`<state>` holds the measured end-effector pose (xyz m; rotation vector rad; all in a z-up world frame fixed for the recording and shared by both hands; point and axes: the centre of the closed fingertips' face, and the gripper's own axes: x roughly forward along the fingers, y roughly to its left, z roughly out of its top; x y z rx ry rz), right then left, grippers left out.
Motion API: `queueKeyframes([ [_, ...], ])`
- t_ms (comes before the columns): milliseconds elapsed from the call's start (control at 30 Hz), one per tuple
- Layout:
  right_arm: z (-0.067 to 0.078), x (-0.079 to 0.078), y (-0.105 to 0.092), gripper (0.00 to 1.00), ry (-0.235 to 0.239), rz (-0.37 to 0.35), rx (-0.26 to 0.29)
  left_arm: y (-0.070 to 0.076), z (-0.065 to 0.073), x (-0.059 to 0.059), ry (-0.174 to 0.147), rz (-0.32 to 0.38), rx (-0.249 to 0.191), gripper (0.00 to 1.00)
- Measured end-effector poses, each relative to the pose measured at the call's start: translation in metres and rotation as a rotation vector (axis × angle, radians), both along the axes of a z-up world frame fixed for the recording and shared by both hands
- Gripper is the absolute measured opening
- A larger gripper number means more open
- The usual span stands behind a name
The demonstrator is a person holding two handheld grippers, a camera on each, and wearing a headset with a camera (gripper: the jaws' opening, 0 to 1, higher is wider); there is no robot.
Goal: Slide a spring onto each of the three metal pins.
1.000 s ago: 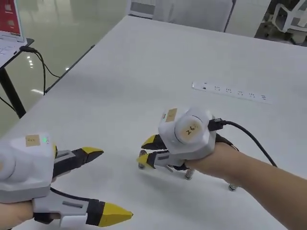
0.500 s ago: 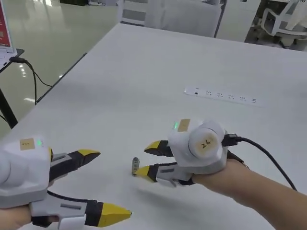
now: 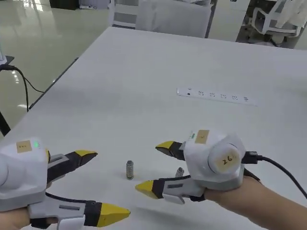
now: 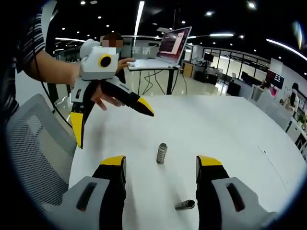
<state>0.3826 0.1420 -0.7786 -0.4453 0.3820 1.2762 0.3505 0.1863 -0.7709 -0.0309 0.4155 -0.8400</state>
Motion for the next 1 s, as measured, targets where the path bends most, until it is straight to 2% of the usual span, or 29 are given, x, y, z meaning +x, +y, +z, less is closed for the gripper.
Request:
queueKeyframes([
  [200, 0.003, -0.001, -0.021, 0.69, 0.012, -0.066, 0.035, -0.003, 0.000, 0.000, -0.001, -0.002, 0.001, 0.97],
  [433, 0.012, 0.001, -0.050, 0.84, 0.029, -0.171, 0.119, -0.007, 0.004, 0.000, -0.016, -0.017, 0.002, 0.98],
  [600, 0.011, -0.001, -0.066, 0.94, 0.050, -0.219, 0.145, -0.011, 0.005, -0.001, -0.018, -0.028, -0.002, 0.98],
  [700, 0.011, -0.004, -0.079, 0.99, 0.046, -0.247, 0.155, -0.013, 0.006, 0.000, -0.020, -0.032, -0.004, 0.98],
  [1000, 0.008, -0.012, -0.118, 0.99, 0.072, -0.307, 0.155, -0.012, 0.007, 0.002, -0.025, -0.034, -0.001, 0.98],
])
